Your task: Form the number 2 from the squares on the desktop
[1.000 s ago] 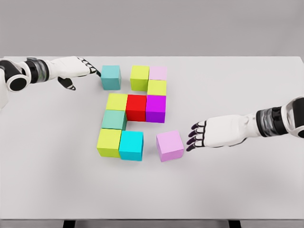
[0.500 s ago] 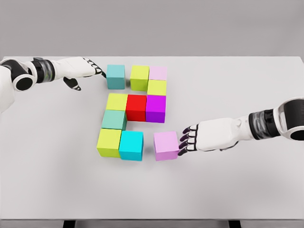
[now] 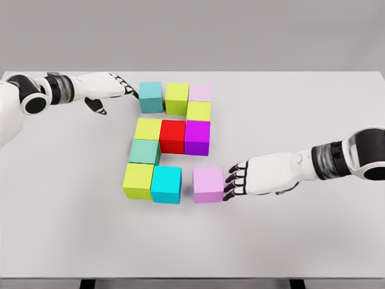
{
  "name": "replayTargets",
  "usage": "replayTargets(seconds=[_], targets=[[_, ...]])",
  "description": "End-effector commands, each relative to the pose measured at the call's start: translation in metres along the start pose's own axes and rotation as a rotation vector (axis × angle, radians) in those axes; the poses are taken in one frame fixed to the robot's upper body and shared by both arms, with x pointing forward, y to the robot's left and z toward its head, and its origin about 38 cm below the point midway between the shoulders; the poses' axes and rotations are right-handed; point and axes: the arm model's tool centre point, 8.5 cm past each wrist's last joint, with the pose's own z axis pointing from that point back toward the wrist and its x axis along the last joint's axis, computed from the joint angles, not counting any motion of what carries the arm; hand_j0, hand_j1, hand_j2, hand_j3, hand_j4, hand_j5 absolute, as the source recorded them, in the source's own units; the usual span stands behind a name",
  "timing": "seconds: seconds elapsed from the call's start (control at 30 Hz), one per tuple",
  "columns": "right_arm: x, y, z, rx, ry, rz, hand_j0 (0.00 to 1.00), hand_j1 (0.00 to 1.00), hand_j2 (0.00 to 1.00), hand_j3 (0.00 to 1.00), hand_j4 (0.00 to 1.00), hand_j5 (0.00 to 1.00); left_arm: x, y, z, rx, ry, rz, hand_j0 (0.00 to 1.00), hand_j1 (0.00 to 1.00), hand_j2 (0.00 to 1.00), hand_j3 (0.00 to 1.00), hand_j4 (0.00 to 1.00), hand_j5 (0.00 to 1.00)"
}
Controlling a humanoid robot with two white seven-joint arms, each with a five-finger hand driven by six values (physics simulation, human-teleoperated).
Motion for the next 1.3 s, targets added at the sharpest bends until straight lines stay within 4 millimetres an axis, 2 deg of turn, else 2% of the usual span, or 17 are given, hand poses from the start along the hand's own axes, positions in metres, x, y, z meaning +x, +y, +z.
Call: replayTargets(seconds=[0.0, 0.17, 0.37, 0.5, 0.6, 1.03, 1.27], targets=[[0.000, -0.002, -0.002, -0.006, -0.004, -0.002, 0.99, 0.99, 0.99, 0.99, 0.99, 0.99, 0.000, 0.001, 0.000, 0.004, 0.001, 0.005, 0.90, 0.90, 0.90, 0.90, 0.90, 0.90], [0.000, 0.000, -0.001, -0.003, -0.003, -0.004, 0.99, 0.99, 0.99, 0.99, 0.99, 0.99, 0.000, 0.001, 0.000, 0.004, 0.001, 0.005, 0.90, 0.90, 0.90, 0.90, 0.90, 0.90], [-0.012, 0.010, 0.019, 0.039, 0.071, -0.004, 0.99, 0.99, 0.99, 0.99, 0.99, 0.99, -0.004, -0.002, 0.001, -0.002, 0.011, 0.013, 0.90, 0.90, 0.90, 0.90, 0.90, 0.90], [-0.015, 0.009, 0.016, 0.036, 0.073, -0.002, 0.99, 0.99, 0.99, 0.99, 0.99, 0.99, -0.012, -0.007, 0.005, -0.013, 0.037, 0.033, 0.93, 0.93, 0.93, 0.93, 0.93, 0.93], [-0.025, 0.009, 0.008, 0.032, 0.079, -0.020, 0.99, 0.99, 0.99, 0.99, 0.99, 0.99, -0.018, -0.001, 0.007, -0.006, 0.052, 0.036, 0.93, 0.93, 0.93, 0.93, 0.93, 0.93], [-0.022, -0.003, -0.009, 0.018, 0.051, 0.016, 0.99, 0.99, 0.99, 0.99, 0.99, 0.99, -0.005, 0.011, -0.016, 0.006, 0.032, 0.057, 0.94, 0.94, 0.94, 0.94, 0.94, 0.94], [-0.020, -0.006, -0.012, 0.015, 0.043, 0.025, 0.99, 0.99, 0.99, 0.99, 0.99, 0.99, -0.005, 0.011, -0.016, 0.006, 0.031, 0.057, 0.94, 0.94, 0.94, 0.94, 0.94, 0.94]])
